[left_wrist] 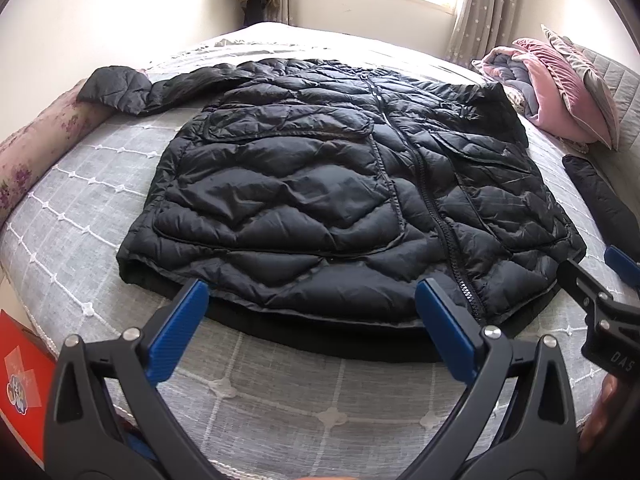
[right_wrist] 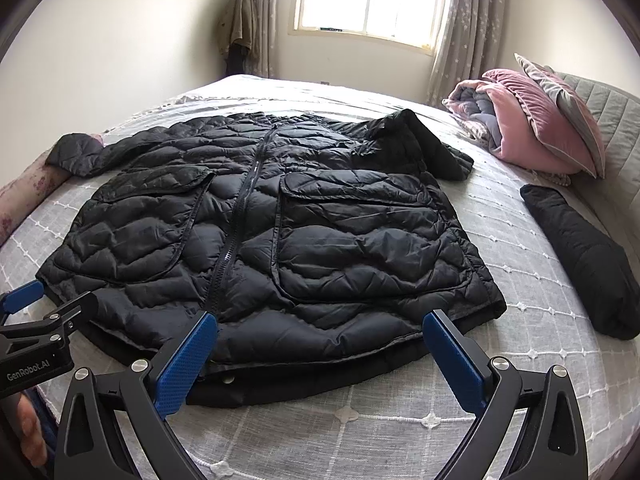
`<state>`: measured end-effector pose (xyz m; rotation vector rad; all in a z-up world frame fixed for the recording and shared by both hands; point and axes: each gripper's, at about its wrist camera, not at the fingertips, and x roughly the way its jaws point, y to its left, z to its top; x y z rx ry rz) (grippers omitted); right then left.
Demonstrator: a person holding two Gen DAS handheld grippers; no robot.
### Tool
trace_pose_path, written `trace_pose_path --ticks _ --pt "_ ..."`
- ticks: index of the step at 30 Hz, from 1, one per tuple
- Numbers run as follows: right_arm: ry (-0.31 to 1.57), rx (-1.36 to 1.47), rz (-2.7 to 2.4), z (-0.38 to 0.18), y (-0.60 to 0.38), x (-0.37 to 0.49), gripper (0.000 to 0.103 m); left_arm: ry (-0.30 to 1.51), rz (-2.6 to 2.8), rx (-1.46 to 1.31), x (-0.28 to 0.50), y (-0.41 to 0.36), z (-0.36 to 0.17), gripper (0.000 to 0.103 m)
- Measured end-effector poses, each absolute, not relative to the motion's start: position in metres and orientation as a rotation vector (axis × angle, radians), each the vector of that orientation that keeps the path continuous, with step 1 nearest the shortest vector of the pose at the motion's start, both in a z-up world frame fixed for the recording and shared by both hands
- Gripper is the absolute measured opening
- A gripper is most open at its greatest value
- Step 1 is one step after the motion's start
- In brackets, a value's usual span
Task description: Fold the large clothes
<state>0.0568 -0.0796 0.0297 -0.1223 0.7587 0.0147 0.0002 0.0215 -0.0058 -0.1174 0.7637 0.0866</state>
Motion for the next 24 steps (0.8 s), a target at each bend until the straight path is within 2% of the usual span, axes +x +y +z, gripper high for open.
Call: trace_pose_path --ticks 9,16,21,24 --pt "0.772 -0.108 0.003 0.023 -0.083 0.064 0.103 0.788 0.106 -0.154 0.002 0.038 -0.008 0.103" --pt "0.848 -0.052 0.011 0.017 -0.11 0.085 0.103 0.821 0.2 -0.258 0.006 0.096 -0.015 0.103" --pt "0.96 0.142 -0.083 0.012 -0.183 0.115 0.103 0.853 0.29 -0.363 0.005 0.149 -0.025 0.103" --pt "0.978 0.35 -0.145 0.006 -0.236 0.127 0.103 0.878 0.321 -0.406 0.008 0.166 -0.034 0.103"
